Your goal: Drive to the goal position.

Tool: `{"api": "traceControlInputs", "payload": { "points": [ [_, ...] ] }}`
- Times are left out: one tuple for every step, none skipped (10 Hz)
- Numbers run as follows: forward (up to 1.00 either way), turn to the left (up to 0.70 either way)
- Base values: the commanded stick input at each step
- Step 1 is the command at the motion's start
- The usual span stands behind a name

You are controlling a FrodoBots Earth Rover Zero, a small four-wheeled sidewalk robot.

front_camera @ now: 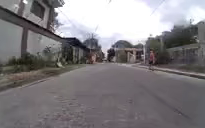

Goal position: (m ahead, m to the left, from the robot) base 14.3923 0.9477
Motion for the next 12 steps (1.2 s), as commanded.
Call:
{"api": "traceControlInputs", "payload": {
  "points": [
    [1.00,0.04],
    [1.00,0.04],
    [1.00,0.04],
    [1.00,0.04],
    [1.00,0.04],
    [1.00,0.04],
    [1.00,0.04],
    [1.00,0.04],
    [1.00,0.04],
    [1.00,0.04],
    [1.00,0.04],
    [1.00,0.04]
  ]
}}
